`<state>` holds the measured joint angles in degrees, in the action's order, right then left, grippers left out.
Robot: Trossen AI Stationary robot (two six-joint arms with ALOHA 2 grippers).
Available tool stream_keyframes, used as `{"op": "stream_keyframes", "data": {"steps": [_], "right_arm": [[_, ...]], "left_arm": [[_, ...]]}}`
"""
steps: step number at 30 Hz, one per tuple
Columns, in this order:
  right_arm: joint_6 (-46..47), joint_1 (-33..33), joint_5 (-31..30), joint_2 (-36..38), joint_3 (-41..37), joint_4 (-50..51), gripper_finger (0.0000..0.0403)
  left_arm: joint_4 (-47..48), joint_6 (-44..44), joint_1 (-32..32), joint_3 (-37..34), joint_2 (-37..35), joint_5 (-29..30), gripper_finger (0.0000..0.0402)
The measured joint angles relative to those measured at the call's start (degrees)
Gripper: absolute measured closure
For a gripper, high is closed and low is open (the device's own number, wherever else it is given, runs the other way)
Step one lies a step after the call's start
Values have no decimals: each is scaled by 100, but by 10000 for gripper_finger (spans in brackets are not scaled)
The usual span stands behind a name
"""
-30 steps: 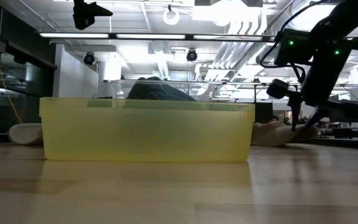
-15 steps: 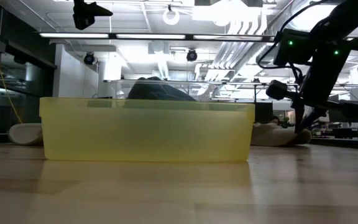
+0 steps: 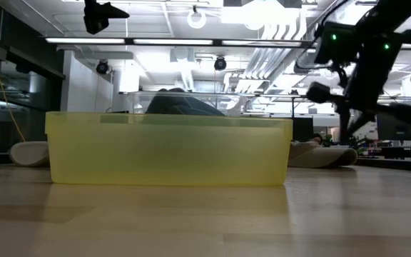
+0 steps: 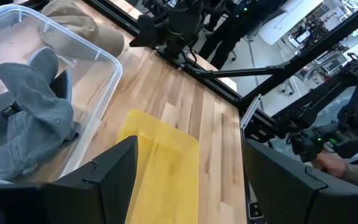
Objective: Pick & Place hat
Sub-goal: Put the right brown cap into the yellow bin
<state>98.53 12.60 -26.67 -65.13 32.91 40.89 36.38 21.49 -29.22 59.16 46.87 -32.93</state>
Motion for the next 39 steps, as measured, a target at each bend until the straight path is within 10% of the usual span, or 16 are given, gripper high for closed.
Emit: {"op": "stream_keyframes", "data": {"steps": [18,25,39], "right_arm": [[-6805,2185,1947,-297,2630,1046,387],[-8280,3053,2889,-1307,3341,1336,284],[-9492,3582,2420,-3409,4236,1904,54]], "left_arm": [[-8,-21,0,0,0,2,135],[-44,159,1,0,4,43,135],[-44,432,0,0,7,73,135]]}}
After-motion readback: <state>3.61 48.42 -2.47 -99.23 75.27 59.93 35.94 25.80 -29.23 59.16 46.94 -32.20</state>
